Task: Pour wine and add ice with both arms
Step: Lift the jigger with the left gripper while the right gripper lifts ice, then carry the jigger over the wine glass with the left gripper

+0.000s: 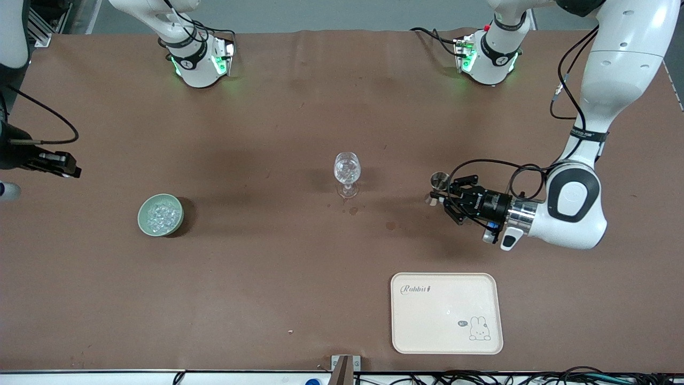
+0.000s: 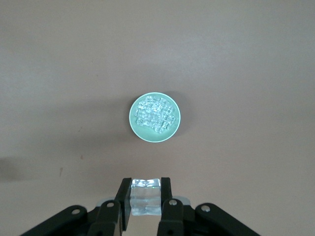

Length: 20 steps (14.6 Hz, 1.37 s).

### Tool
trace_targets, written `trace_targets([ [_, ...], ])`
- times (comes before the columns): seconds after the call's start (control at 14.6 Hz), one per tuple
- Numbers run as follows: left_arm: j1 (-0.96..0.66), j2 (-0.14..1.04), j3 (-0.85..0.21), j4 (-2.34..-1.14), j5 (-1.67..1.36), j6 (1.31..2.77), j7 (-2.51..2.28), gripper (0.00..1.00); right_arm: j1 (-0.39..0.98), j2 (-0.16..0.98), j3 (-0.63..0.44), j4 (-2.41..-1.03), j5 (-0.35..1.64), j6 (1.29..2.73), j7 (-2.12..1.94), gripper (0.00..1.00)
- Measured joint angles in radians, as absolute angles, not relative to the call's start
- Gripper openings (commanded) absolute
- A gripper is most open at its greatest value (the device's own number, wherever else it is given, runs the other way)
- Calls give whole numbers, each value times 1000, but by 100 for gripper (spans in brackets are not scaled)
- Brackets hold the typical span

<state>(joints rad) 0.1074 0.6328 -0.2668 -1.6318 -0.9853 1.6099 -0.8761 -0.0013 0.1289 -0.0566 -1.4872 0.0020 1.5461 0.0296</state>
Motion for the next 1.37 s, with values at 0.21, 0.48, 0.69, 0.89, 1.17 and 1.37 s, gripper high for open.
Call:
trace_targets([
  [0.21,55,591,-272,-1646,-985,1651,-968,1,13,97,-53,-1488,2,1542,30,1],
  [0.48,-38,546,-273,-1653,-985,1739,-1086,1,17,84,-54,-1489,2,1555,30,1],
  [0.69,-90,542,-273,-1656,-985,1786,-1135,1,17,84,-58,-1489,0,1566,30,1],
  [0.89,-101,515,-273,-1684,-976,1788,-1161,1,17,84,-60,-1490,0,1568,30,1],
  [1.17,-131,443,-273,-1749,-916,1839,-1223,1,17,84,-60,-1490,0,1568,30,1],
  [1.37,-174,428,-274,-1762,-896,1887,-1259,1,17,84,-60,-1492,0,1568,30,1],
])
